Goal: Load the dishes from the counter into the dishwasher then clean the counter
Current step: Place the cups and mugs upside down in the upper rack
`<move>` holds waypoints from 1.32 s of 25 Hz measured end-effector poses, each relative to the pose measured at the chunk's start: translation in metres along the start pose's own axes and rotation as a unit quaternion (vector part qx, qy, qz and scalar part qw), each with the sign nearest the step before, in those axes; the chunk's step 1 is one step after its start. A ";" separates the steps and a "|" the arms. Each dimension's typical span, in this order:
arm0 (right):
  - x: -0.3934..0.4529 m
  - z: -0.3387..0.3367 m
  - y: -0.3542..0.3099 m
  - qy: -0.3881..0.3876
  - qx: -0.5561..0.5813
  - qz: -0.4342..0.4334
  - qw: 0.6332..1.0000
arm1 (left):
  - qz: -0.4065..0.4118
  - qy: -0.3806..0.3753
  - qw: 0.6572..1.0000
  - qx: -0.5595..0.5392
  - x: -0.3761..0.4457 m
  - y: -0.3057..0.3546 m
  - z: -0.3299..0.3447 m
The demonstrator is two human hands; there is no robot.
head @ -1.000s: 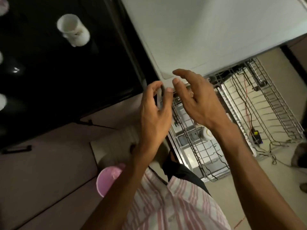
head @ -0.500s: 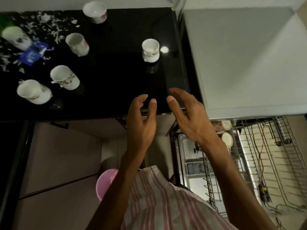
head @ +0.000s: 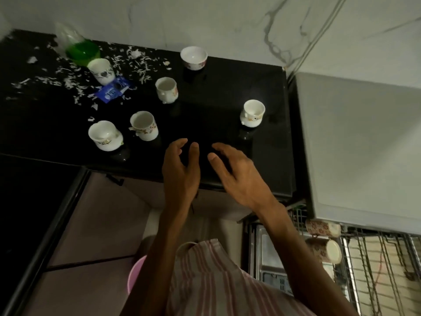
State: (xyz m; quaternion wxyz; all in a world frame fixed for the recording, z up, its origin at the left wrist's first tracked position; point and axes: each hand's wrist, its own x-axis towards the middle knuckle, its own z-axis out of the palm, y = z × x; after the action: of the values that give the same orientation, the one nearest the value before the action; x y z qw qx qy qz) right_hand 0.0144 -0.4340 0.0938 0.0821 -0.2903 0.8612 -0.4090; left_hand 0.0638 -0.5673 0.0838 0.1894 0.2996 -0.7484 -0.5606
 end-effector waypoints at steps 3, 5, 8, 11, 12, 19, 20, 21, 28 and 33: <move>0.026 0.018 -0.006 -0.024 0.007 -0.013 1.000 | -0.011 0.030 0.999 -0.006 0.018 -0.005 -0.016; 0.044 0.033 -0.010 -0.046 0.010 -0.020 0.999 | -0.021 0.052 0.998 -0.006 0.029 -0.010 -0.030; 0.073 0.056 -0.018 -0.078 0.001 -0.028 0.997 | -0.035 0.083 0.996 -0.005 0.047 -0.021 -0.047; 0.109 0.081 -0.032 -0.104 -0.047 -0.030 0.993 | -0.046 0.098 0.994 -0.010 0.056 -0.031 -0.058; 0.122 0.089 -0.036 -0.114 -0.065 -0.032 0.991 | -0.045 0.102 0.994 -0.013 0.056 -0.034 -0.059; 0.183 0.129 -0.040 -0.200 -0.172 0.026 0.964 | -0.049 0.114 0.992 -0.022 0.059 -0.048 -0.070; 0.186 0.132 -0.037 -0.202 -0.174 0.032 0.963 | -0.051 0.112 0.992 -0.021 0.060 -0.048 -0.070; 0.188 0.135 -0.036 -0.202 -0.177 0.033 0.963 | -0.053 0.112 0.992 -0.020 0.061 -0.048 -0.071; 0.192 0.136 -0.040 -0.183 -0.216 0.008 0.959 | -0.058 0.104 0.993 -0.012 0.067 -0.052 -0.071; 0.179 0.125 -0.032 -0.168 -0.220 0.015 0.961 | -0.061 0.094 0.994 -0.013 0.067 -0.050 -0.066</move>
State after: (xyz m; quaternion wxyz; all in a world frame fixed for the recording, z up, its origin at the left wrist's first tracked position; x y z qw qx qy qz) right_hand -0.0706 -0.6333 0.0541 0.1656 -0.3532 0.9079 -0.1531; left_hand 0.0660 -0.6695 0.0522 0.2281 0.3938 -0.6999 -0.5505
